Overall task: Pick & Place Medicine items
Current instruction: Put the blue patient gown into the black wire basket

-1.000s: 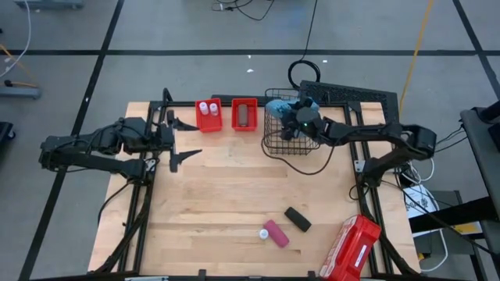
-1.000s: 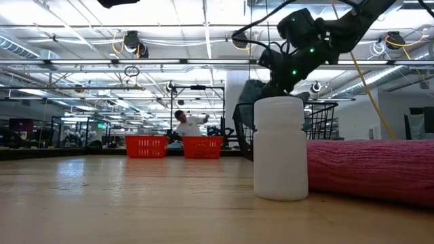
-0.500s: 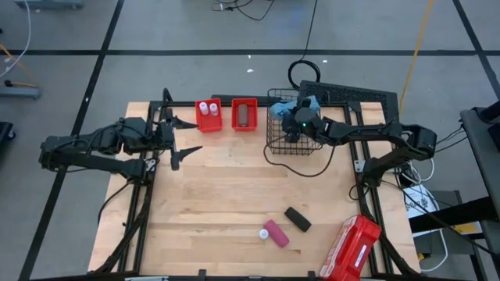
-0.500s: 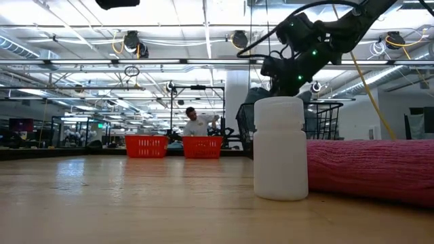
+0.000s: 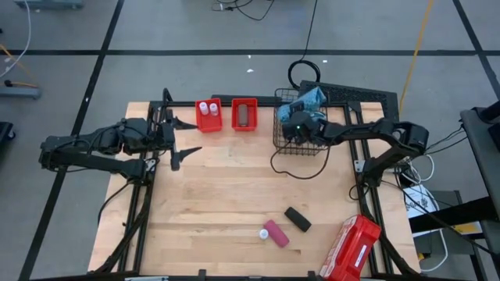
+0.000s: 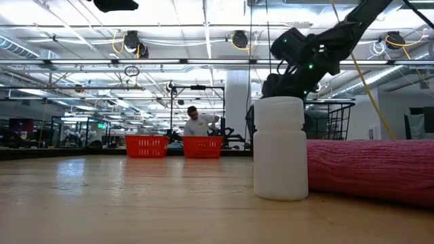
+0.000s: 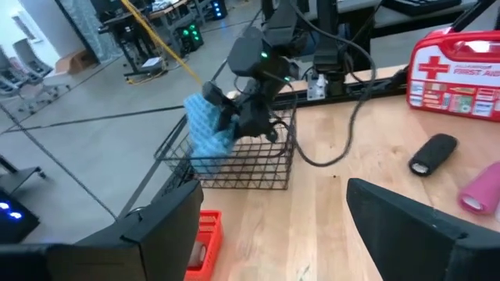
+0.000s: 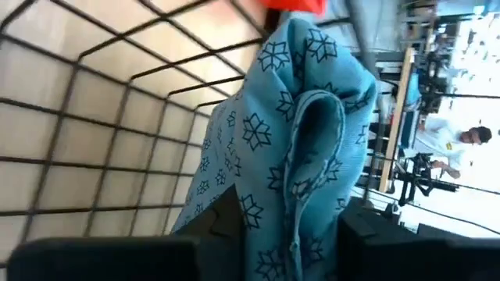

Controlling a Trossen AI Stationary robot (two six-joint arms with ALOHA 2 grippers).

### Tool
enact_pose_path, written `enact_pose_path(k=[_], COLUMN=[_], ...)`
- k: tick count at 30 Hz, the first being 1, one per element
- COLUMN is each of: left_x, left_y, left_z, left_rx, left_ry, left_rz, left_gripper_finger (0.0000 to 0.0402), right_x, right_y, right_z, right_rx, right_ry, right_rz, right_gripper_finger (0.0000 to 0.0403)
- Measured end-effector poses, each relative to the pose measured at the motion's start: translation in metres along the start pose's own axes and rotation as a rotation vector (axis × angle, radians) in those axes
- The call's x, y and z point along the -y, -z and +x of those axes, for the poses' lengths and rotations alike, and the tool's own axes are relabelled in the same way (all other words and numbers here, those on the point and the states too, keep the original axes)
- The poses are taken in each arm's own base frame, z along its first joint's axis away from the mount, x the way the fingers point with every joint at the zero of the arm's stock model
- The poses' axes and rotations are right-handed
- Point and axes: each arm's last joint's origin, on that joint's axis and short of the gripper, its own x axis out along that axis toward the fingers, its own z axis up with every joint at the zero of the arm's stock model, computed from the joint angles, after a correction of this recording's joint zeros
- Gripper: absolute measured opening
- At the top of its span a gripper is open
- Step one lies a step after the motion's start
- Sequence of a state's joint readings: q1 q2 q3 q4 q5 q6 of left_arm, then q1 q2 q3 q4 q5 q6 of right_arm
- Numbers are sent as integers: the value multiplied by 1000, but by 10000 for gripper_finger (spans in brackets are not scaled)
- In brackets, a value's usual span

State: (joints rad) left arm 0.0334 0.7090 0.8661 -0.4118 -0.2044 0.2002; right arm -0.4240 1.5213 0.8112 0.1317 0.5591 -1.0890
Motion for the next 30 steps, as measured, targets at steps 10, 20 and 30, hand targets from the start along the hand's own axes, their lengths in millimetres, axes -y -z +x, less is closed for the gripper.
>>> enact_pose_path(k=[10,20,30], left_x=[0,-1,-1], left_y=[2,7,7], left_z=[0,0,0], left_rx=[-25,-77,-74], left_ry=[-3,-55,-56], left_rz=[6,-29,-37], left_gripper_finger=[320,317,323], right_x=[-6,-11,-16], right_y=[-3,-11,-25], right_z=[-2,-8,-19], right_rx=[-36,-43,21], right_ry=[-3,18,14], right_rz=[97,309,434], right_gripper_finger=[210,239,229])
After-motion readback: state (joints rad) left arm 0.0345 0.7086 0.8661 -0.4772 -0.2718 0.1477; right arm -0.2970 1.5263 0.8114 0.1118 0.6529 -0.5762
